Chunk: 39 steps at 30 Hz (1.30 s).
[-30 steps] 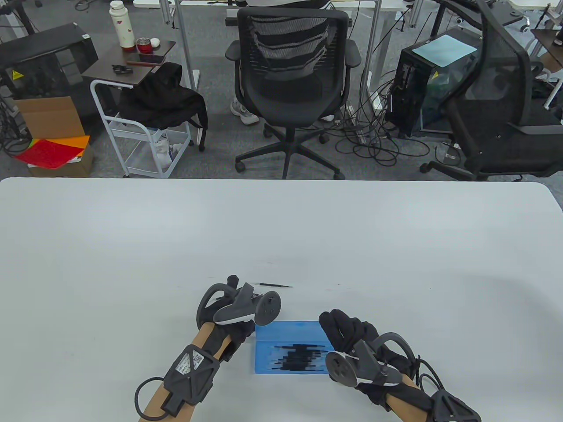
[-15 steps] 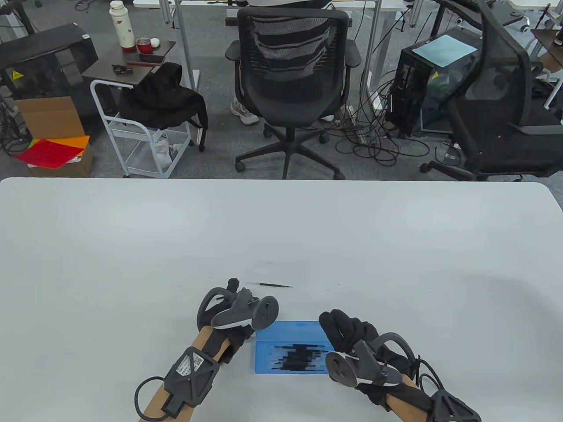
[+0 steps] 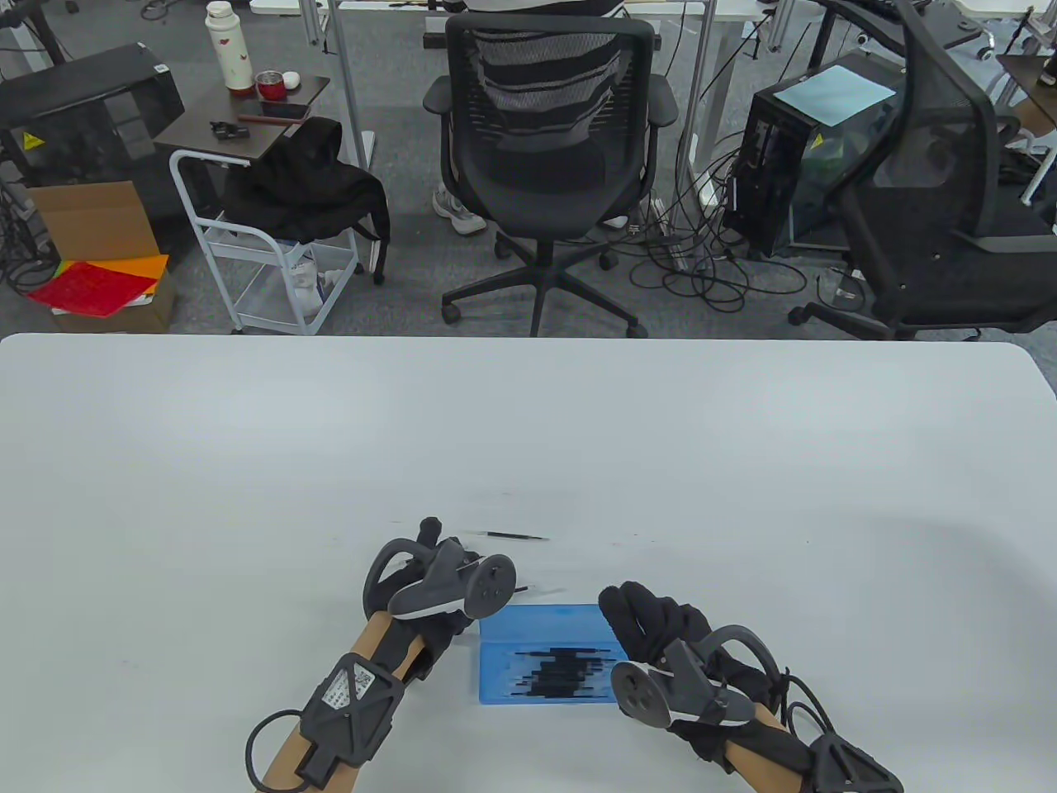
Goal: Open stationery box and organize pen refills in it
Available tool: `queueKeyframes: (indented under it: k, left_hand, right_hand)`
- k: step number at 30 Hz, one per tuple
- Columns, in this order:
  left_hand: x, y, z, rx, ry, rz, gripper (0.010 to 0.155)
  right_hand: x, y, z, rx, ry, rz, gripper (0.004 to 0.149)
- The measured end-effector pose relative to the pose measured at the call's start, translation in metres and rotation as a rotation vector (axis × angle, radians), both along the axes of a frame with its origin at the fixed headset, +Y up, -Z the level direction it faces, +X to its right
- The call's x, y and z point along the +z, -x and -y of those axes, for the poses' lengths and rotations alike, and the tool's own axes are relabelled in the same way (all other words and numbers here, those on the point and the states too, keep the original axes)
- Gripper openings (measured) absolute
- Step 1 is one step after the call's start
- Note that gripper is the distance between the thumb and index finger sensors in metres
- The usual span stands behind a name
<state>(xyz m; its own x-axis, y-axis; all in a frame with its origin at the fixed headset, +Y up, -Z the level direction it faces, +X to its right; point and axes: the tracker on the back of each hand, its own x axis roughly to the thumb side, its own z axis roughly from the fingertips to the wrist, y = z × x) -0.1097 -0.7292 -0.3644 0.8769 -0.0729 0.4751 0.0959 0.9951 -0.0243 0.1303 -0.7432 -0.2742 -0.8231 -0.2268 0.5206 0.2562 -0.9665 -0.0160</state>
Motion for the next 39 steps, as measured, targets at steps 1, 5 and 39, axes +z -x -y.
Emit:
queueKeyframes:
  k: [1,5,39]
  left_hand:
    - [0.001,0.003,-0.006,0.007,-0.013,-0.011,0.05]
    - [0.011,0.011,-0.032,0.037,-0.088,-0.032,0.051]
    - [0.124,-0.082,0.001,-0.28,-0.31,0.306,0.051]
  right_hand:
    - [0.0,0.0,0.0,0.0,0.0,0.0,0.12]
    - [0.0,0.0,0.0,0.001,-0.001,0.0,0.12]
    - [0.0,0.0,0.0,0.005,-0.002,0.004,0.12]
